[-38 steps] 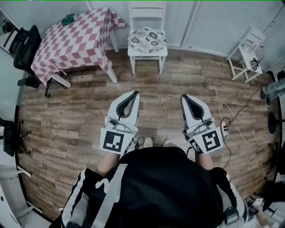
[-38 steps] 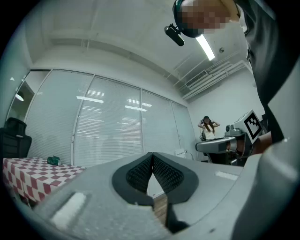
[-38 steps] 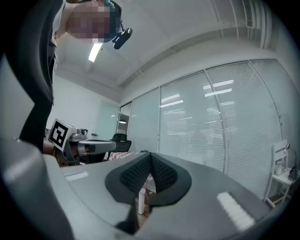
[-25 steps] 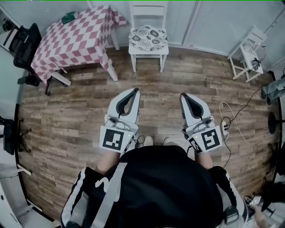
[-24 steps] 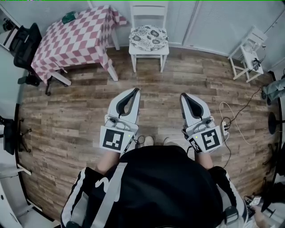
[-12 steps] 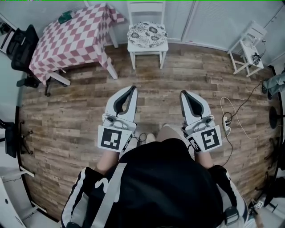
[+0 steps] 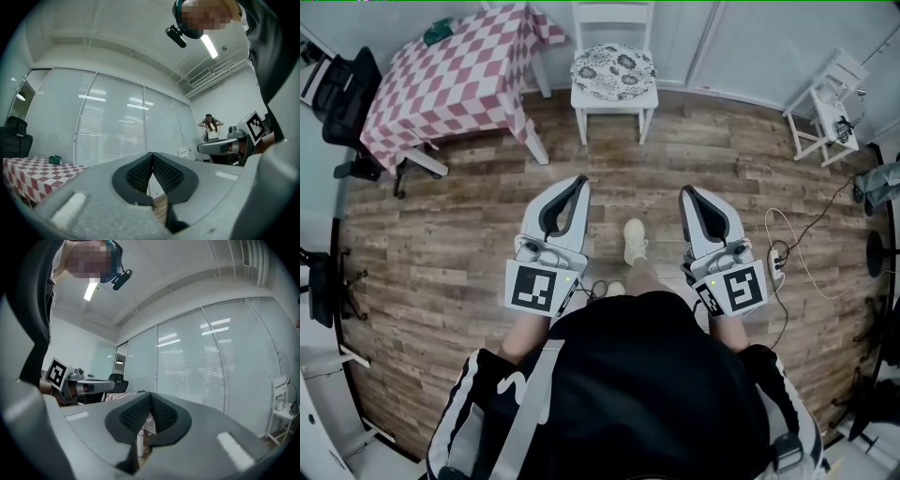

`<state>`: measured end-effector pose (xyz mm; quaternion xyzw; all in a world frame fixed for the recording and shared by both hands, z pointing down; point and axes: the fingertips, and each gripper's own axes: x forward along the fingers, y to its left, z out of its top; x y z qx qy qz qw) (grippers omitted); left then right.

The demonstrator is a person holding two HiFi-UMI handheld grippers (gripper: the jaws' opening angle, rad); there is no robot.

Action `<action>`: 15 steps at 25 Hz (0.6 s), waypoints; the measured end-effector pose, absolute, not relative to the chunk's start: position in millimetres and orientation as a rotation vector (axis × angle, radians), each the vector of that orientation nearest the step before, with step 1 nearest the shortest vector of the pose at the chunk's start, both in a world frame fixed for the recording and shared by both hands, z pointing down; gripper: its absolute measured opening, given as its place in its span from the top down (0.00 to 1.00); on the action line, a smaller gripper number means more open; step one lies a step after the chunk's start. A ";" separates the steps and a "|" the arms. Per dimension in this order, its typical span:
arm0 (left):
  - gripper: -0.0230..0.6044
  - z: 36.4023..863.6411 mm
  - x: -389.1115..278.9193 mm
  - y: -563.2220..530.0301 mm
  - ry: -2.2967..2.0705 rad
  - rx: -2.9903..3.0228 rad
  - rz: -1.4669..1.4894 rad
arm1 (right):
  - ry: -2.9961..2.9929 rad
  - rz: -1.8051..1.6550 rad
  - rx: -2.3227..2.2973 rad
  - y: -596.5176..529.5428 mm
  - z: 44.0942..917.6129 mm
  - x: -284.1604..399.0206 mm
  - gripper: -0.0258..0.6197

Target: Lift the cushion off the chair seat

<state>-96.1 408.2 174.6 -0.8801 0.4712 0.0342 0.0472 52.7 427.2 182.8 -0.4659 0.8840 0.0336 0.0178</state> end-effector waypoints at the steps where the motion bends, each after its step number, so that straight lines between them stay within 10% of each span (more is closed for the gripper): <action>1: 0.96 175.4 -96.3 404.4 1.440 -2.685 0.103 | 2.744 0.097 -1.444 422.9 183.6 52.3 0.96; 15: 0.96 171.2 -91.0 336.2 1.470 -2.660 0.121 | 2.732 0.089 -1.414 353.9 180.2 59.6 0.96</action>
